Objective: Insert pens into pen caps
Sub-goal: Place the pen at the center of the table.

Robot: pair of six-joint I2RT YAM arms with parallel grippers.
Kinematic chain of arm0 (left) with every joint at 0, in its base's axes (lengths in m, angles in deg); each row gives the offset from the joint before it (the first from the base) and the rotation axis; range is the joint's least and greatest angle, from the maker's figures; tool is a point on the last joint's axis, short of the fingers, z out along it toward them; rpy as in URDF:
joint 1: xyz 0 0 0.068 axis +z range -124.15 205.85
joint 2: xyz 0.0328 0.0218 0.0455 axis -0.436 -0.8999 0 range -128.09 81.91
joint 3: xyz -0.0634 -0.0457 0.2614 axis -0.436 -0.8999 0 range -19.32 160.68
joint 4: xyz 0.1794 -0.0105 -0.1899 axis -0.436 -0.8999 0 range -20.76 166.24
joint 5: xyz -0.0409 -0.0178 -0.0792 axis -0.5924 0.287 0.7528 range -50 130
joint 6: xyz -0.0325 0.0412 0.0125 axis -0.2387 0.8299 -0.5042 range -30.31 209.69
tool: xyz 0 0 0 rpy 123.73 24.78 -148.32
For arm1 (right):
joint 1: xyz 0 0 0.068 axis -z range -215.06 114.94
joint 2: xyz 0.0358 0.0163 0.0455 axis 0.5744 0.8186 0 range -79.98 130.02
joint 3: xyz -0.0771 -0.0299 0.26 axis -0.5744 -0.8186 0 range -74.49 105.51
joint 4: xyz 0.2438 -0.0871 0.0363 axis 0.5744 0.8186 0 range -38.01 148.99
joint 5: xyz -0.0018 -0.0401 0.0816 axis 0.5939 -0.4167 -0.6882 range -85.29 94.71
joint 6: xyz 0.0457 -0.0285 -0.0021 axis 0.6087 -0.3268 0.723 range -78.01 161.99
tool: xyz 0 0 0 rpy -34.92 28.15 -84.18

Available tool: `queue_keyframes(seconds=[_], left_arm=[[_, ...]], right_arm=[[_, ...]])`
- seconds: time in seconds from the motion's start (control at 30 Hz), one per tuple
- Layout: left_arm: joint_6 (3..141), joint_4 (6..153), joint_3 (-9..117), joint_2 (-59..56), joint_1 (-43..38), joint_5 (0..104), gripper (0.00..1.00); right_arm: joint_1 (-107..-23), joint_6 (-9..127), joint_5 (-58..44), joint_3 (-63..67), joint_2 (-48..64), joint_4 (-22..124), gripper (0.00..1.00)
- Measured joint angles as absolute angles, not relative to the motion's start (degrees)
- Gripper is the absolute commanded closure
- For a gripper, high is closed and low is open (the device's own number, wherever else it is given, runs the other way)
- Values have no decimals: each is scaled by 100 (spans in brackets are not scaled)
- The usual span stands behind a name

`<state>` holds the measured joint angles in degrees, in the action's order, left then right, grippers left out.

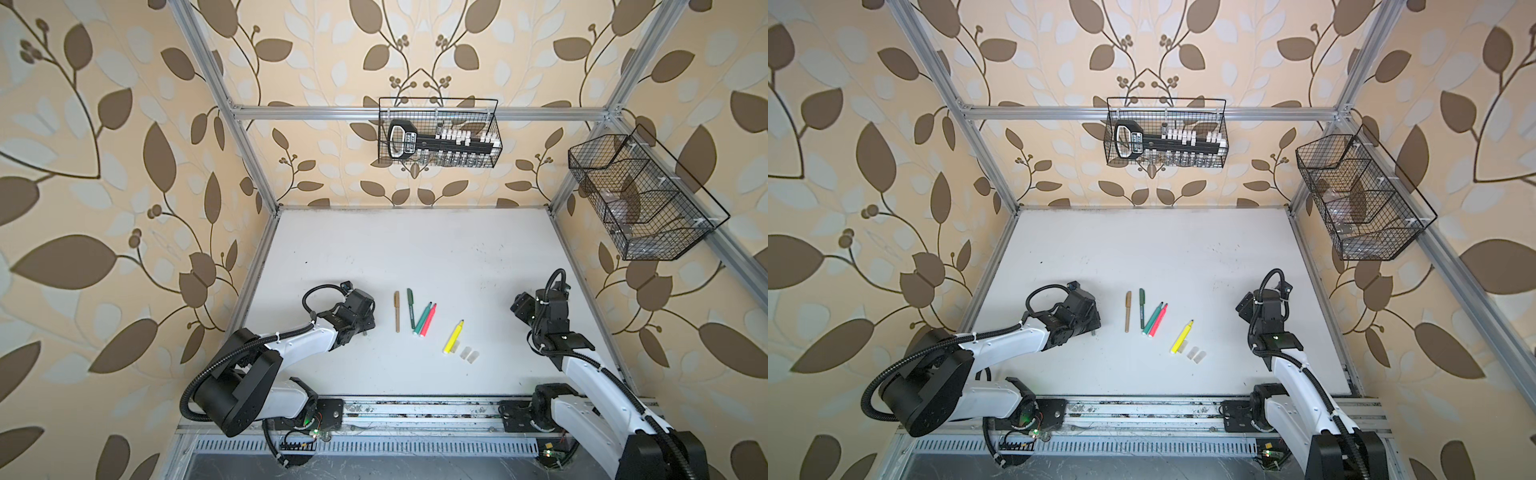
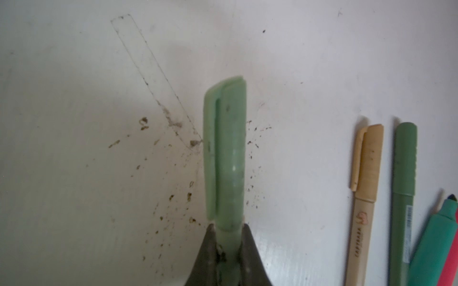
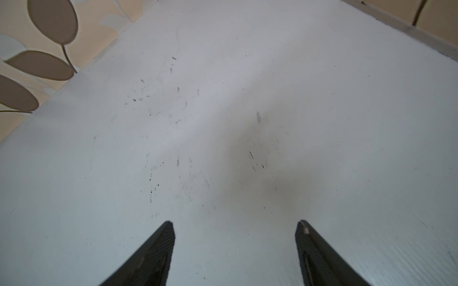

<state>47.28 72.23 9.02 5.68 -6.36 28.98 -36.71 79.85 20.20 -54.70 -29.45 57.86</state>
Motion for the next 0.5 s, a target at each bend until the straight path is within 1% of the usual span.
queue_keyframes(seconds=[0.07, 0.3, 0.5], left_arm=[[4739, 7184, 915, 555, -636, 2902, 71], [4798, 7086, 1105, 437, -636, 2974, 65], [5049, 6994, 1298, 596, -640, 3245, 53]], right_arm=[[-3680, 7992, 2105, -5470, -2976, 5653, 19], [-3686, 7988, 2389, -5529, -3085, 5303, 18], [-3693, 7981, 2398, -5636, -3223, 5218, 19]])
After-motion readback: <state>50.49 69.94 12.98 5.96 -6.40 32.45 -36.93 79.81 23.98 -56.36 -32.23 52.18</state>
